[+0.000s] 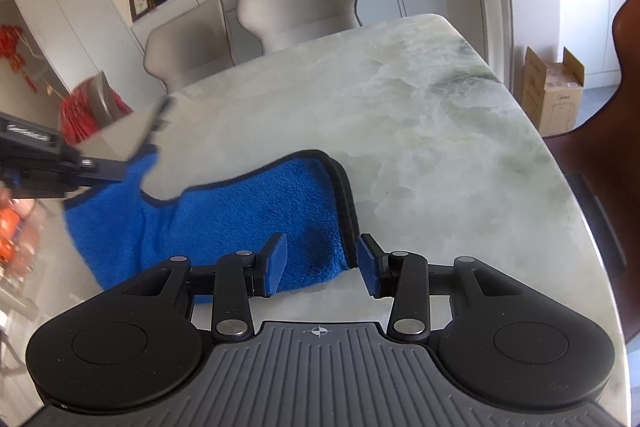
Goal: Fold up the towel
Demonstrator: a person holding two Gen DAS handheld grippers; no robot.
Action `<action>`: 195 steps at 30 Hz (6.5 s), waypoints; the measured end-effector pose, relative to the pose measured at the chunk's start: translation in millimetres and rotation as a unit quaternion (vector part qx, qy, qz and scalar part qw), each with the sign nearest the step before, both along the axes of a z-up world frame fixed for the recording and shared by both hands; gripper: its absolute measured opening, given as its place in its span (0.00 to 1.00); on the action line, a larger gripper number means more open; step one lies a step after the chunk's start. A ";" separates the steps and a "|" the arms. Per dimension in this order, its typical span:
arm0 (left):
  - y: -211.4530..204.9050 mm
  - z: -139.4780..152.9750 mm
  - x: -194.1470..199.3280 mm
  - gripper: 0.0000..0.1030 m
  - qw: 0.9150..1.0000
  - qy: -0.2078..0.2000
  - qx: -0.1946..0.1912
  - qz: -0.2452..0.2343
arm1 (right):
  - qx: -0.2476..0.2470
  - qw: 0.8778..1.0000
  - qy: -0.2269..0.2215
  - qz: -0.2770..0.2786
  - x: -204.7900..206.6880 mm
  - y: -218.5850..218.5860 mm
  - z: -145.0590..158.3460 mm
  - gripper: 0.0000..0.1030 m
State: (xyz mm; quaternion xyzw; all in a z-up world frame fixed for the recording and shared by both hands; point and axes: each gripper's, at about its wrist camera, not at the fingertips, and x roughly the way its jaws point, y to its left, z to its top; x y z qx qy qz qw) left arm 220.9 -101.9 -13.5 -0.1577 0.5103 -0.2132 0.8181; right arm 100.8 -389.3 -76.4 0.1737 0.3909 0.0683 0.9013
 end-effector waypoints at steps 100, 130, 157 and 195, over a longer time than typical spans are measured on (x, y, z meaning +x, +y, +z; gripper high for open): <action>-49.0 -65.2 -48.4 0.60 0.982 -0.040 0.122 -0.140 | -0.025 0.993 0.050 0.106 63.4 11.6 -29.6 0.25; -28.4 -38.1 -116.1 0.77 0.984 -0.011 0.173 -0.032 | -0.130 0.987 0.067 0.064 -6.2 41.6 35.2 0.77; -19.6 5.3 -171.1 0.79 0.980 -0.054 0.190 0.041 | -0.173 0.981 0.084 0.029 -52.9 74.3 73.8 0.99; -15.6 23.8 -198.3 0.94 0.971 -0.056 0.221 0.071 | -0.181 0.982 0.057 0.011 -94.2 83.8 91.1 0.99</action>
